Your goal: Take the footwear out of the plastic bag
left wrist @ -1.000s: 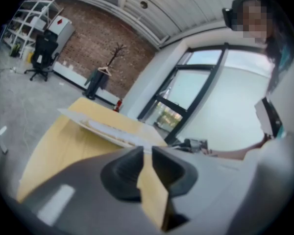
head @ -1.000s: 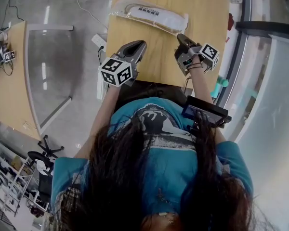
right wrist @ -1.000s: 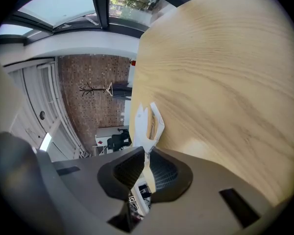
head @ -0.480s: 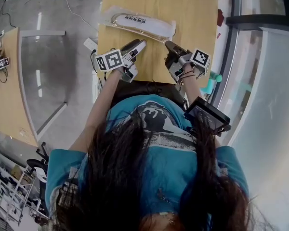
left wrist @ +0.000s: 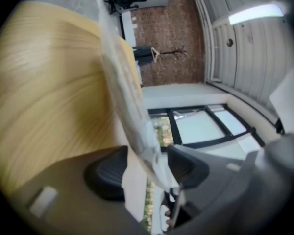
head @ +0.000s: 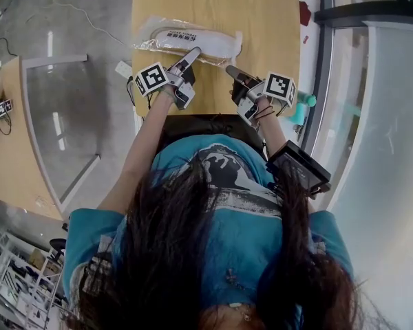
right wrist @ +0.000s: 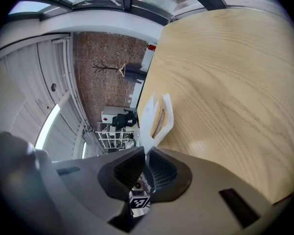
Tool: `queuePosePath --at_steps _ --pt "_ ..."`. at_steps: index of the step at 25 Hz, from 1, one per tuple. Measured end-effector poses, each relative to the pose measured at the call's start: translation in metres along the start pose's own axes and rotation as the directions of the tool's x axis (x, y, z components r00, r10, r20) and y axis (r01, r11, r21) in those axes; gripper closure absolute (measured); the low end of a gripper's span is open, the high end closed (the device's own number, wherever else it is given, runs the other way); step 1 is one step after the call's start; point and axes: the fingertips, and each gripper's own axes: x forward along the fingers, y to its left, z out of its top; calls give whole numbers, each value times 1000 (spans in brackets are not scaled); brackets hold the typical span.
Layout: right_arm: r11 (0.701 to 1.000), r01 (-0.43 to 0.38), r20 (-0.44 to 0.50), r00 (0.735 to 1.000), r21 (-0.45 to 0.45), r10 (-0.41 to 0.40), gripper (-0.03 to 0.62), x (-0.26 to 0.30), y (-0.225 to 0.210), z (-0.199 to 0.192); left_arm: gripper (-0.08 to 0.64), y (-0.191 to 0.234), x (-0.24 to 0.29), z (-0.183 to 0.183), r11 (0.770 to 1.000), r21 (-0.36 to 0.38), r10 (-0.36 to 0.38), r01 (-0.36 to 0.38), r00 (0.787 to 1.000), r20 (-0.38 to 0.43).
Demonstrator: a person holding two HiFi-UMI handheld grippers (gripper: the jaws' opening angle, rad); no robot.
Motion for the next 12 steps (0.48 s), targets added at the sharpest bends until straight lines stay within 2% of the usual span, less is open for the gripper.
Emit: queuePosePath --at_steps 3,6,9,12 --pt "1000 -19 -17 1000 -7 19 555 0 4 -5 321 7 6 -2 999 -54 -8 8 1000 11" --pt "999 -4 -39 999 -35 3 555 1 1 -11 321 10 8 -2 994 -100 -37 40 999 29" --pt "996 1 -58 998 -94 -6 554 0 1 -17 376 9 8 -1 991 -111 -66 69 997 34" --pt "984 -46 -89 996 -175 31 554 -1 12 -19 385 3 6 3 988 -114 -102 106 994 36"
